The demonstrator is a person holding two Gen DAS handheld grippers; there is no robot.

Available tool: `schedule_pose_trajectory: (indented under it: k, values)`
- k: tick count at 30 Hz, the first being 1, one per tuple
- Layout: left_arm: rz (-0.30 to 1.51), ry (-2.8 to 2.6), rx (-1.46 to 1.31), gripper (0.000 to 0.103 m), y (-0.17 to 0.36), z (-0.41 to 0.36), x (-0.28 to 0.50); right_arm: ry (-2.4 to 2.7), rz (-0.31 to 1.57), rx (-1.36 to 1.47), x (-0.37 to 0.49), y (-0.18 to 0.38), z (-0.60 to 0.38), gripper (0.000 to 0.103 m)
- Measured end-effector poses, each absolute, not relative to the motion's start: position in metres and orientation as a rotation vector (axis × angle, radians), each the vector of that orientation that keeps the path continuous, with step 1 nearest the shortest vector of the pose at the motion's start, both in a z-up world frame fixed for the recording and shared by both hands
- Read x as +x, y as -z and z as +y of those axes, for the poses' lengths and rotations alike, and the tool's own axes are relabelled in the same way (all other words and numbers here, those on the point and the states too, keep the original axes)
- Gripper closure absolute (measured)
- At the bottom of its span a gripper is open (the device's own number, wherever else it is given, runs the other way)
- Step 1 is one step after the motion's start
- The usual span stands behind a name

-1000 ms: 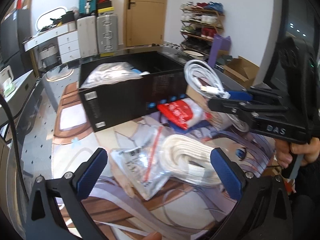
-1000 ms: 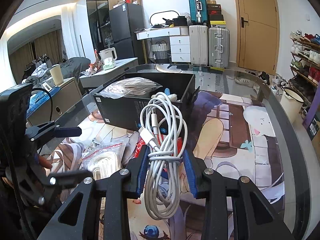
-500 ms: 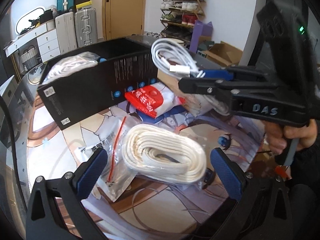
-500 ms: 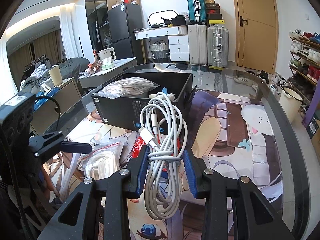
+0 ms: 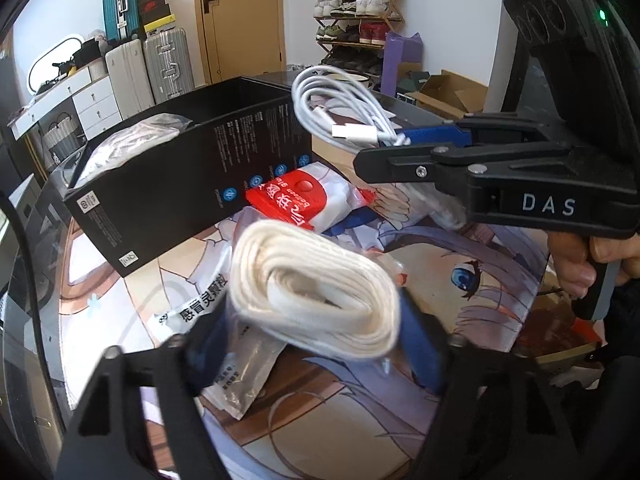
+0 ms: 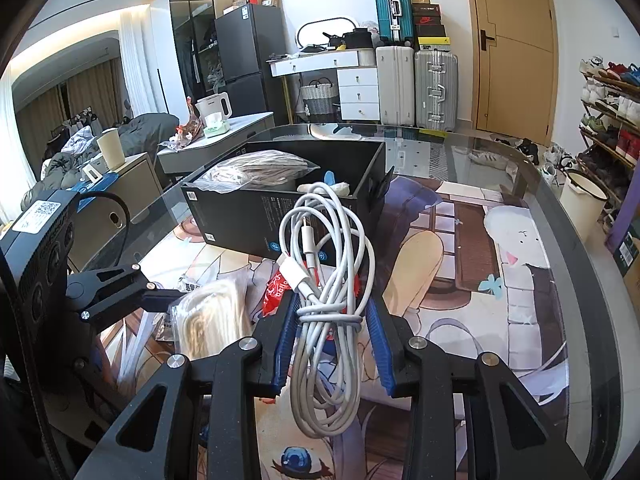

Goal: Organize soft objects
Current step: 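Grasp the bagged white strap with the left gripper while the right gripper lifts the cable, then carry the strap bag and cable over the black box with both grippers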

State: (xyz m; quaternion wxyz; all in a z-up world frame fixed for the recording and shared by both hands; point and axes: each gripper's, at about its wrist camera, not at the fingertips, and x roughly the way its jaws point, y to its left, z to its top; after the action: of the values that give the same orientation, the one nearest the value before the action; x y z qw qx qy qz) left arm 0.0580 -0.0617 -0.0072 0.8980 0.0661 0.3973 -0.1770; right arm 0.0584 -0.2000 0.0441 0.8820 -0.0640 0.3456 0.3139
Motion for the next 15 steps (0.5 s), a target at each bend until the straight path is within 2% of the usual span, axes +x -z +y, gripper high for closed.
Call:
schedule_pose_trajectory:
  k: [4,7,15]
  values:
    - [0.82,0.383,0.094,0.055,0.004,-0.053,0.059,-0.652,0.716,-0.132,0.059,-0.045,-0.201,0.068]
    - [0.816,0.391,0.069,0.064,0.003,-0.046,0.059,-0.653,0.714,-0.132,0.059,-0.045,-0.202,0.068]
    - [0.79,0.388,0.018,0.067,-0.002,-0.035,0.057,-0.655,0.711,-0.132,0.059,-0.045,-0.203,0.069]
